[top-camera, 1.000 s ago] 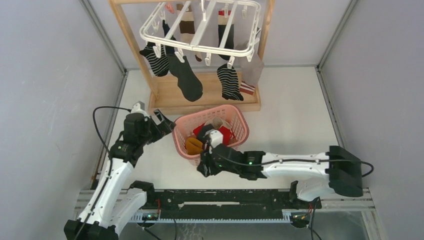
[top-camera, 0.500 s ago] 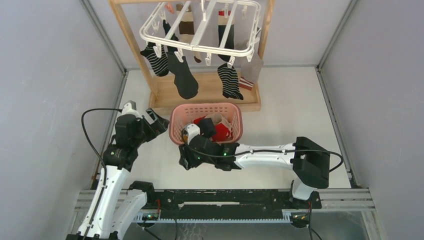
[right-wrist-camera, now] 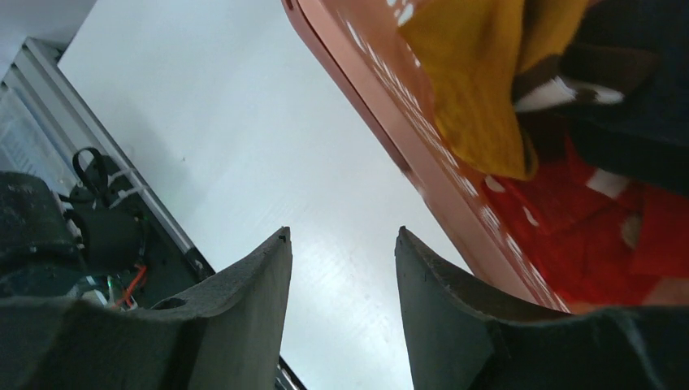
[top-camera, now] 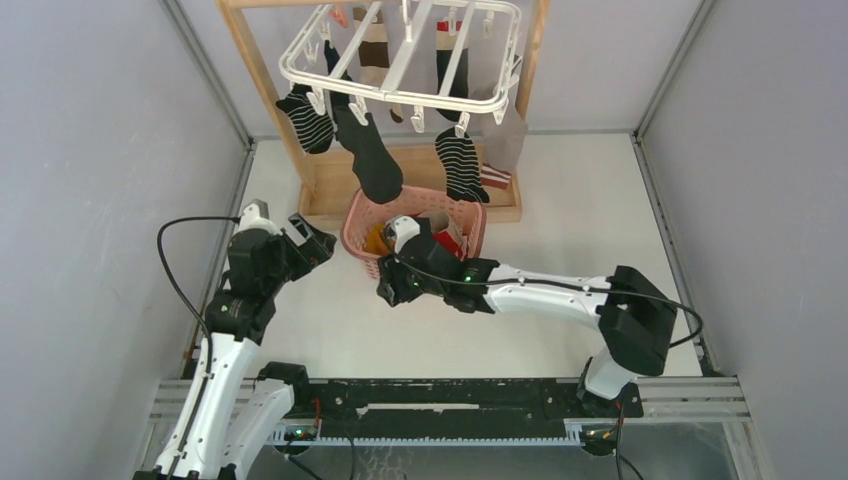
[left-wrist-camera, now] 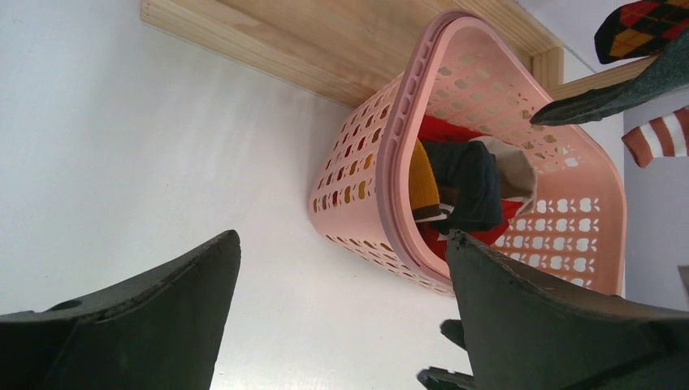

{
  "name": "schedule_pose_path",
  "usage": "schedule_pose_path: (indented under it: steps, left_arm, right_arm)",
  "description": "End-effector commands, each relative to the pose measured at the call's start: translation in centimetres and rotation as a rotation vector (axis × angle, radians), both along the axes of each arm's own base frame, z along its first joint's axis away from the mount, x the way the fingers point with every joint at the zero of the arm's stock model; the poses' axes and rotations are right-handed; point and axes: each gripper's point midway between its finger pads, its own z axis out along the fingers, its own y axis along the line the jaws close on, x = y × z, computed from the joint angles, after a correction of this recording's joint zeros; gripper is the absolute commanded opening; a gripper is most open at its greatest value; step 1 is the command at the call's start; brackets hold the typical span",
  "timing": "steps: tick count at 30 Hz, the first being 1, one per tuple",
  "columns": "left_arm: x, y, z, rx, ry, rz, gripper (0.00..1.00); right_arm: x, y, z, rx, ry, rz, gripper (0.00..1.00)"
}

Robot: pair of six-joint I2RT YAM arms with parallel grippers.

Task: Remove the socks clipped to the hanger
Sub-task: Move the bin to the center of the board.

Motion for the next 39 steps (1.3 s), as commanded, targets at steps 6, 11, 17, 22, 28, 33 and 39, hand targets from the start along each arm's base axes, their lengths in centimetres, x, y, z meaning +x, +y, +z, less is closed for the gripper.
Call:
schedule_pose_path:
  steps: [6,11,17,22,28,33,39]
  left_arm:
    - [2.1,0.5,1.2,0.008,-0.078,0.033,1.0]
    - [3.2,0.5,1.1,0.007,-0.084,0.038,1.0]
    - [4.1,0.8,1.4,0.032,-0.088,0.049,1.0]
    - [5.1,0.4,2.1,0.013,-0.104,0.045,1.0]
    - [5.1,1.0,2.5,0.035,-0.117,0.066,1.0]
    - [4.6,1.4,2.4,0.037,-0.128,0.087,1.0]
    - [4.3,1.4,2.1,0.032,-0.117,0.087,1.0]
  right_arm:
    - [1.6,-6.5,0.3,-0.008,-0.022,-0.097,0.57]
    - [3.2,-7.9,-0.3,-0.018,-0.024,-0.131,0.58]
    - [4.9,-7.6,-0.6,0.0,-0.014,-0.135,0.58]
    - [5.5,-5.8,-0.4,0.012,-0.02,-0.104,0.58]
    - [5.2,-5.5,-0.1,-0.005,-0.012,-0.095,0.58]
    - [3.5,-6.5,1.2,-0.006,-0.04,-0.069,0.58]
    - [1.2,-8.1,3.1,0.033,-0.073,-0.042,0.58]
